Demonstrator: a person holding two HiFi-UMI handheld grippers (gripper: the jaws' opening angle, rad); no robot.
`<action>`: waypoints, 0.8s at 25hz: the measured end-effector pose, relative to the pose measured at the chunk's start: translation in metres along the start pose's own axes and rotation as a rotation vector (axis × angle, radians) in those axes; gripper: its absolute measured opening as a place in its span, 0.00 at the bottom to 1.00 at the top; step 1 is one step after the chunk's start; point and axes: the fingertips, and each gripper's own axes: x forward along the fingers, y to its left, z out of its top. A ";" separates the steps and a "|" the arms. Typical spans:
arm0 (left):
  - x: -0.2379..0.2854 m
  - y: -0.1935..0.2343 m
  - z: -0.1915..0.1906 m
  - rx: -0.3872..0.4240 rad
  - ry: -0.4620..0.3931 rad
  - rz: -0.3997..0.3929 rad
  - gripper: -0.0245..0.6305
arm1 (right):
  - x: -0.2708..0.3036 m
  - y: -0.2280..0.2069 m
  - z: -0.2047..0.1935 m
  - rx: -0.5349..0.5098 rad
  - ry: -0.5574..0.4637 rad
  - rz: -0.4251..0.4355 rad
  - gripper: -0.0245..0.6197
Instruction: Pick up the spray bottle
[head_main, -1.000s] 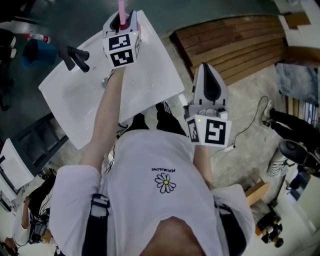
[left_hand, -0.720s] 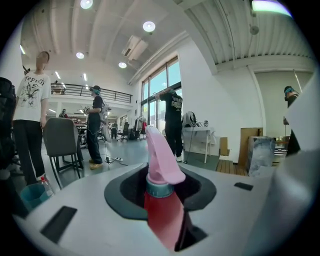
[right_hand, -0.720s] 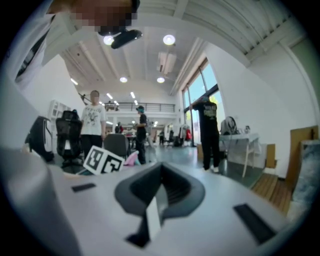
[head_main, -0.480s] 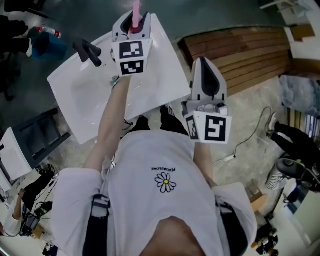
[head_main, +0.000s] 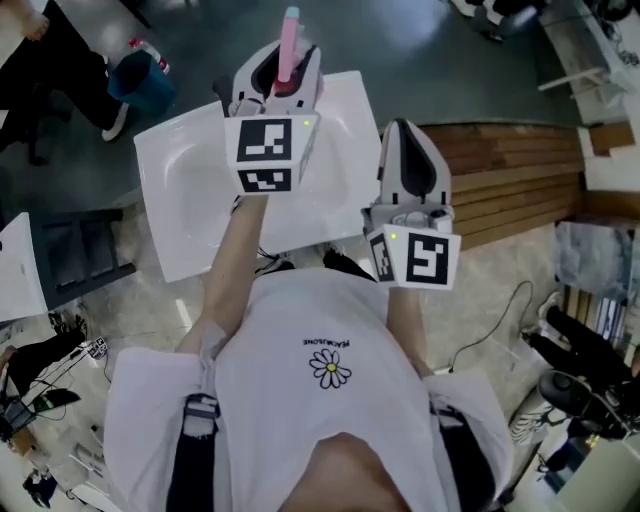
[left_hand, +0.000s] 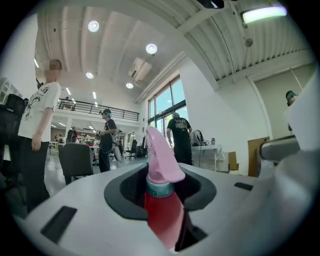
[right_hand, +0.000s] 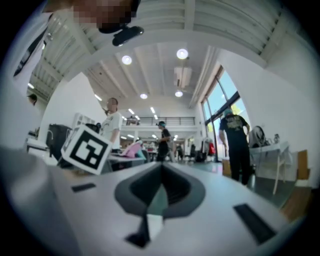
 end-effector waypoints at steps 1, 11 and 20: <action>-0.007 0.006 0.009 0.002 -0.012 0.015 0.26 | 0.004 0.005 0.004 -0.004 -0.010 0.019 0.08; -0.105 0.064 0.062 0.018 -0.116 0.180 0.26 | 0.032 0.069 0.018 -0.009 -0.059 0.193 0.08; -0.171 0.084 0.053 0.022 -0.157 0.317 0.26 | 0.045 0.116 0.021 -0.005 -0.055 0.297 0.08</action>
